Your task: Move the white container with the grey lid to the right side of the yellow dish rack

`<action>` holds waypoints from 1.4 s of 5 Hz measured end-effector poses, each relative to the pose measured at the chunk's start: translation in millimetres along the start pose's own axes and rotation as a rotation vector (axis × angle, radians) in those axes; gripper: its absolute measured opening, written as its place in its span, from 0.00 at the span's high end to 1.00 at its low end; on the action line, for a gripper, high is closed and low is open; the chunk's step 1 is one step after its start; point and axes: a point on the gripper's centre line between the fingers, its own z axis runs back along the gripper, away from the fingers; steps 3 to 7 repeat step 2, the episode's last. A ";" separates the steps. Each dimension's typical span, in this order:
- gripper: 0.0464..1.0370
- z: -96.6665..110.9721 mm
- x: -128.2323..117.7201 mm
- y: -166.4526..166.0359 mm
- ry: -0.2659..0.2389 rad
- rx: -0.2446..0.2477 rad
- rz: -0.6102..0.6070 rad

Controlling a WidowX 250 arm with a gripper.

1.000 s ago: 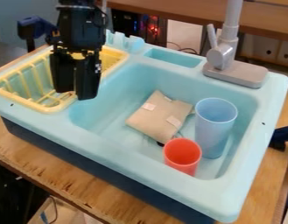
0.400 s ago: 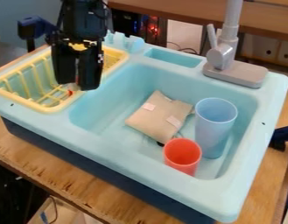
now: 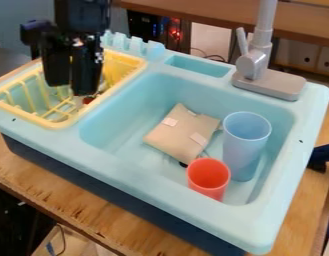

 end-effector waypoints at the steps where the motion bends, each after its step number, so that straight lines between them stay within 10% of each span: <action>1: 0.04 10.7 -12.5 -10.6 -0.042 0.075 -0.020; 2: 0.04 28.4 -29.1 -16.7 -0.183 0.178 -0.011; 7: 0.04 28.4 -29.1 -16.7 -0.183 0.178 -0.011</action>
